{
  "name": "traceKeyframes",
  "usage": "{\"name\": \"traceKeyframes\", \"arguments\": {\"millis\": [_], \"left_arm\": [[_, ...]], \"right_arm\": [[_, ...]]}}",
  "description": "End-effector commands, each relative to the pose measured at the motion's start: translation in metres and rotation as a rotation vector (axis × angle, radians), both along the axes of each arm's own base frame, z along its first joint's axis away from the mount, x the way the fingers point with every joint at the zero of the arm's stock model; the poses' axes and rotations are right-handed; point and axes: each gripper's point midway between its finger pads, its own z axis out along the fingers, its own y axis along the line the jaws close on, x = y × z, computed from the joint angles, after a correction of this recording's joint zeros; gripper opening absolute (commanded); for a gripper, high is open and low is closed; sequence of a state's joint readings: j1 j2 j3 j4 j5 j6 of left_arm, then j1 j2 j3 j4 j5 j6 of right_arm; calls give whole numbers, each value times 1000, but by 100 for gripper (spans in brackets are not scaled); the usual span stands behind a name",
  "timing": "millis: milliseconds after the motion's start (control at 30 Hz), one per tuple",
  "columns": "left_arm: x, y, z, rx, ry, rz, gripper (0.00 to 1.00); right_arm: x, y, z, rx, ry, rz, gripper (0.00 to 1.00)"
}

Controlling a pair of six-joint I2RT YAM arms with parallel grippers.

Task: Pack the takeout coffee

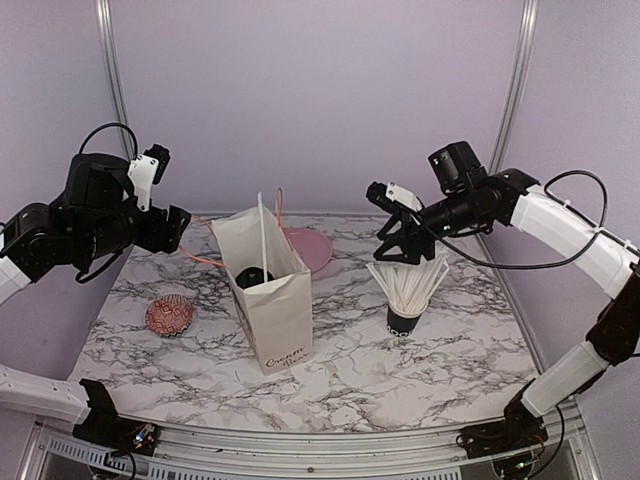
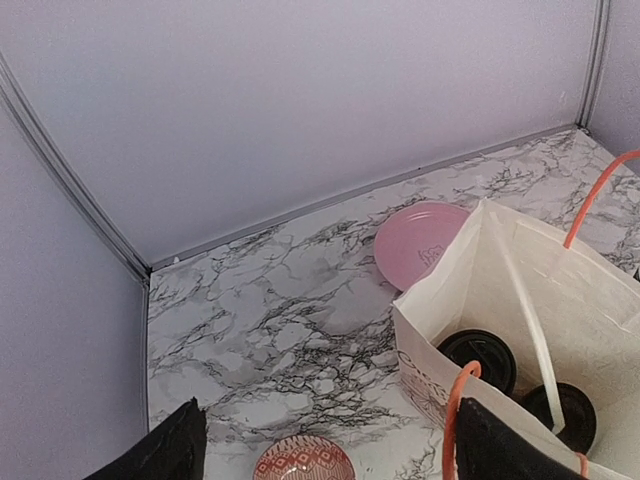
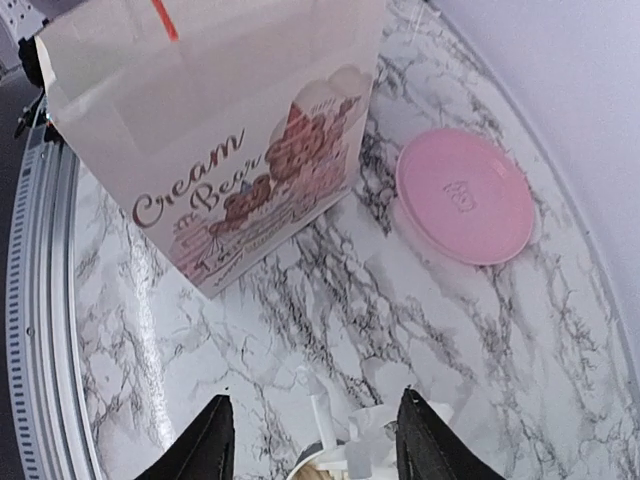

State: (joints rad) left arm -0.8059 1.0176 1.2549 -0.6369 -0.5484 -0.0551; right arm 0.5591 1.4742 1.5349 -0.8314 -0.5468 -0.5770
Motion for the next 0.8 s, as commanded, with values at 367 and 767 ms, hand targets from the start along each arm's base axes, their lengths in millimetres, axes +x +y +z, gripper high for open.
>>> {"name": "traceKeyframes", "arguments": {"millis": [367, 767], "left_arm": [[4, -5, 7, -21, -31, -12, 87], [5, -8, 3, -15, -20, -22, 87]], "right_arm": [[13, -5, -57, -149, 55, -43, 59], [6, -1, -38, -156, 22, -52, 51]]}}
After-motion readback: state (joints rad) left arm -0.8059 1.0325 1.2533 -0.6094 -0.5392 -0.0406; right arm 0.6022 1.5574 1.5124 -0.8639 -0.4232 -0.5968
